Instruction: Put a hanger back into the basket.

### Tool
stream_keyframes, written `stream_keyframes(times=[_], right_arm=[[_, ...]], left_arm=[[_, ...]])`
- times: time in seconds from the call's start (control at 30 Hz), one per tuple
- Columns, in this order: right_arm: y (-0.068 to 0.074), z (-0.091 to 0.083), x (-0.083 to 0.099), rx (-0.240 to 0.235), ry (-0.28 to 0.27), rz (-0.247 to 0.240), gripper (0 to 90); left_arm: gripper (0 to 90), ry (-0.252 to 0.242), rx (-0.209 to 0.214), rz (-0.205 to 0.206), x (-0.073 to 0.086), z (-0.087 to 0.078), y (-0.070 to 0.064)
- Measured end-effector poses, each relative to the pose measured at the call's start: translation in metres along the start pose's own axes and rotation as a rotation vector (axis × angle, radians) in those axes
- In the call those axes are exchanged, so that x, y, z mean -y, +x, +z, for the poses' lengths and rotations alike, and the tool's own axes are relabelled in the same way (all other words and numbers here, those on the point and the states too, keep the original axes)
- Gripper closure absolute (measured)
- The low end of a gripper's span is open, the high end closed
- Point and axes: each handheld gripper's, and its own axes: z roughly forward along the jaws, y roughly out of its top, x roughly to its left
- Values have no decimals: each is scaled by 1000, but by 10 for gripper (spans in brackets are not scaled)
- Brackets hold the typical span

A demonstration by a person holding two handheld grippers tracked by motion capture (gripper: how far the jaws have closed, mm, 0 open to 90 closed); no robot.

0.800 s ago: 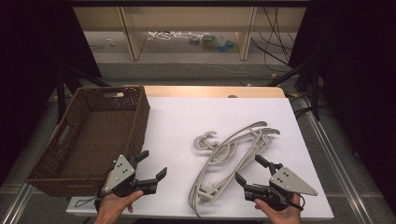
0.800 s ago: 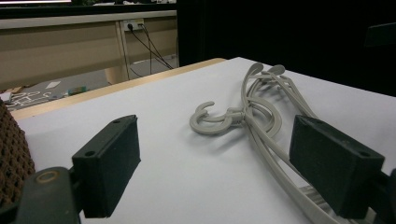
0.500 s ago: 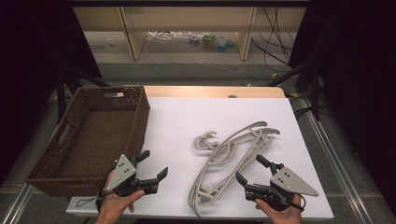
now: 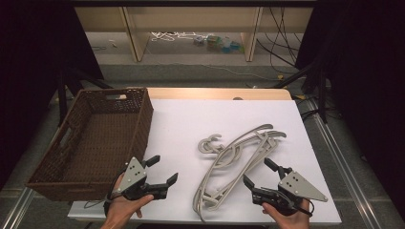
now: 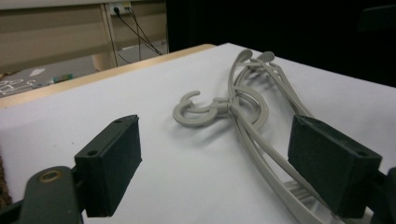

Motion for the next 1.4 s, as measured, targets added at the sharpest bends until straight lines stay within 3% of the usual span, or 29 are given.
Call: stream_keyframes(times=[0.27, 0.3, 0.33, 0.37, 0.43, 0.5, 0.53, 0.6, 0.73, 0.87, 1.0, 1.03, 1.1, 1.13, 1.17, 1.3, 1.4], right_arm=[[-1, -2, 1, 19, 3, 5, 163], [-1, -2, 1, 25, 5, 5, 165], [-1, -2, 1, 25, 5, 5, 165], [-1, -3, 1, 29, 8, 3, 168], [-1, -4, 1, 27, 18, 1, 169], [-1, -2, 2, 14, -3, 7, 169], [-1, -2, 2, 14, -3, 7, 169], [-1, -3, 2, 25, 13, 1, 169], [-1, -4, 2, 26, 15, 1, 169], [-2, -4, 2, 25, 19, -1, 169], [-1, -4, 2, 24, 25, 9, 169], [-1, -4, 2, 24, 25, 9, 169], [-1, -4, 2, 20, 26, 7, 169], [-1, -4, 2, 20, 25, 7, 174], [-1, -4, 2, 21, 24, 6, 178], [-2, -4, 2, 18, 22, 10, 179], [-4, -6, 2, 20, 36, 10, 179]], left_arm=[[204, 91, 75, 39, -7, 21, -12], [203, 132, 76, 52, -9, 30, -16], [204, 132, 76, 52, -9, 30, -16], [202, 173, 74, 54, -9, 42, -19], [211, 182, 77, 49, -9, 48, -20], [226, 240, 100, 37, -10, 64, -23], [221, 240, 100, 37, -10, 64, -23], [231, 286, 112, 54, -13, 77, -26], [224, 307, 127, 70, -15, 89, -29], [243, 366, 141, 111, -14, 106, -35], [256, 407, 127, 131, -15, 117, -36], [272, 426, 99, 138, -16, 125, -35], [345, 455, 90, 148, -14, 133, -37], [340, 455, 90, 148, -14, 133, -37], [343, 503, 65, 180, -12, 140, -37], [389, 533, 67, 137, -8, 151, -35], [410, 546, 94, 115, -8, 153, -33]])
